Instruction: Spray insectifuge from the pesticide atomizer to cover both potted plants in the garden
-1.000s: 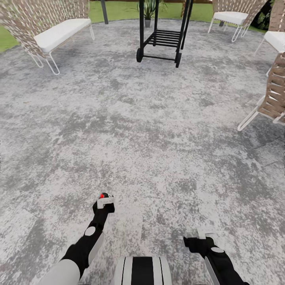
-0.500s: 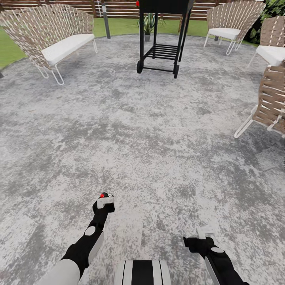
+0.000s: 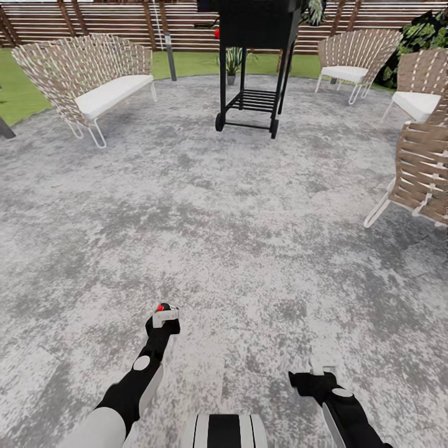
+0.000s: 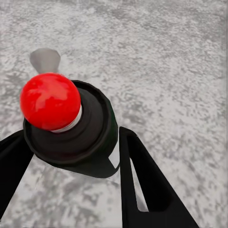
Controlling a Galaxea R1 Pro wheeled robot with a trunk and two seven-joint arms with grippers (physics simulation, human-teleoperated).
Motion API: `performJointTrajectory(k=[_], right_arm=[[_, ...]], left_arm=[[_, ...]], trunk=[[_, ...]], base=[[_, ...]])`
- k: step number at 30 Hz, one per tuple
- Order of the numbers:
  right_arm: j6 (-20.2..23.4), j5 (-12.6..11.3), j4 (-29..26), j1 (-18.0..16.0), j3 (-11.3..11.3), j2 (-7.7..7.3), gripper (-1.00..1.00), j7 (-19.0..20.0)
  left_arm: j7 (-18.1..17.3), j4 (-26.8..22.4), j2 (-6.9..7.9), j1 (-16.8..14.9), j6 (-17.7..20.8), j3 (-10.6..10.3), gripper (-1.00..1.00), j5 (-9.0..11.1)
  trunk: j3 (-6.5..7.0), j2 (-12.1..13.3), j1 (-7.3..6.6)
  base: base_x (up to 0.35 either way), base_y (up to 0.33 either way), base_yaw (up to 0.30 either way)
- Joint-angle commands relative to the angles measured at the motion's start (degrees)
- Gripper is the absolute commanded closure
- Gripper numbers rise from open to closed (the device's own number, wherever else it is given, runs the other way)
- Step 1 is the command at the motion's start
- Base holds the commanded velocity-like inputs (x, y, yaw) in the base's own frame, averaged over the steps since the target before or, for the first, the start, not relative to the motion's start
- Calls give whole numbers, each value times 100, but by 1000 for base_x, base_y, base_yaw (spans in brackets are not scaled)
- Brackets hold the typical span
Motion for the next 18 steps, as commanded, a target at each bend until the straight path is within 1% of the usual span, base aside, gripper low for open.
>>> performJointTrajectory(k=[1,8,15,18], right_arm=[[31,5,-11,-1,1,-1,-100,-3],[31,8,-19,-1,1,-1,-100,-3],[31,8,-24,3,1,-1,-100,-6],[36,0,-25,8,-3,-1,-100,-9]], left_arm=[[53,5,6,-3,-15,-43,100,54],[53,9,14,-3,108,-33,100,58],[52,9,15,-3,123,-32,100,63],[47,6,15,-3,383,-32,100,60]], trunk=[[19,0,-3],[174,10,-21],[330,19,-39],[396,23,-47]], base=[[0,0,0],[0,0,-1],[0,0,-16],[0,0,-2]])
